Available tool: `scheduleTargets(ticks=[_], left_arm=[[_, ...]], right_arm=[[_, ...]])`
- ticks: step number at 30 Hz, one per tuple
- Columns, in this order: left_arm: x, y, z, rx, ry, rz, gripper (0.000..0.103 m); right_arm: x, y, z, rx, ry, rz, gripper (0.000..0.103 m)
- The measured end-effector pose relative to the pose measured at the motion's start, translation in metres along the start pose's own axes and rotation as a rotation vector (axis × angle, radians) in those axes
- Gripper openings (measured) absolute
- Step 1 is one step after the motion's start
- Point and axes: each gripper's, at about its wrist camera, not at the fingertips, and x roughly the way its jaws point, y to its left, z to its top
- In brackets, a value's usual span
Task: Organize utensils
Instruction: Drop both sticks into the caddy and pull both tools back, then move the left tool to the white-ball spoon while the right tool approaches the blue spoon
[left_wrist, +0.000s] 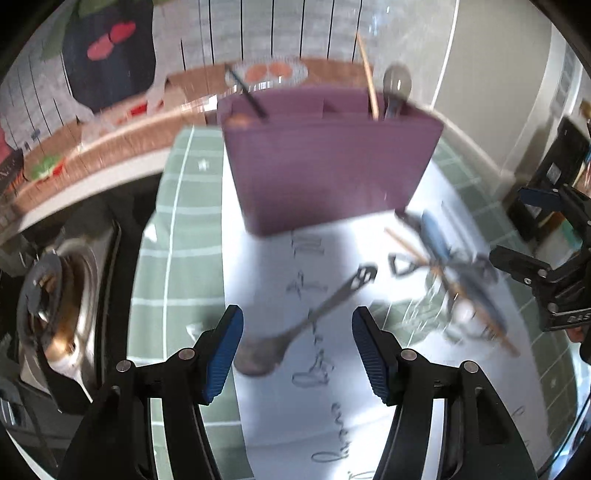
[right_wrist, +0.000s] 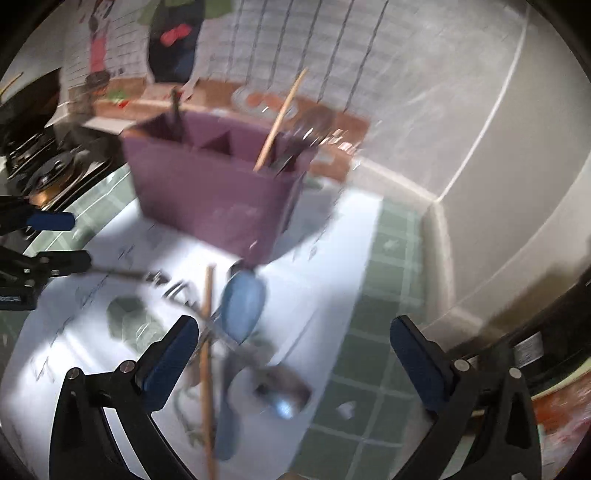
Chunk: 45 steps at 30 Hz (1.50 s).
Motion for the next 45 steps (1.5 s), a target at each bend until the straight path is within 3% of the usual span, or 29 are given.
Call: scheduleTargets(ticks=[4,9,16,20,23,26,30,37,41,42,45], left_arm=[[0.009,0.007,-0.014,-0.013,0.034,0.007,0.062],[0.017,0.013,-0.021,-0.02,0.069,-0.004,0.062],[0.011,0.006,-0.032,-0.029,0.107,-0.096,0.062],[0.004,-0.011,-0.042,0.02,0.133,-0.189,0.062],[-0.005,-0.017,-0.047,0.031,0.124,-0.208,0.062],[-0.016,-0.01,-0.048,0.01,0.084,-0.167,0.062],[-0.029,0.005,-0.042,-0.018,0.022,-0.094,0.06],[-0.026,0.014,-0.043,-0.019,0.038,-0.105,0.054],[-0.024,0.007,-0.044,0.001,0.044,-0.108,0.054],[-0.024,0.007,-0.044,0.0,0.045,-0.11,0.054],[-0.021,0.003,-0.037,-0.001,0.048,-0.117,0.054]], right_arm=[[0.021,0.01,-0.007,0.003,0.058,0.138,0.1],[0.044,0.022,0.0,-0.028,0.088,0.139,0.09],[0.055,0.024,-0.006,0.05,0.163,0.25,0.084],[0.046,0.031,-0.023,0.144,0.232,0.403,0.08],[0.033,0.043,-0.031,0.129,0.236,0.442,0.068],[0.025,0.054,-0.034,0.074,0.229,0.424,0.058],[0.03,0.053,-0.026,0.039,0.219,0.347,0.051],[0.042,0.056,-0.012,-0.011,0.2,0.316,0.047],[0.046,0.061,-0.007,-0.027,0.201,0.297,0.031],[0.045,0.059,-0.006,-0.011,0.2,0.303,0.018],[0.038,0.048,-0.006,0.042,0.196,0.316,0.01]])
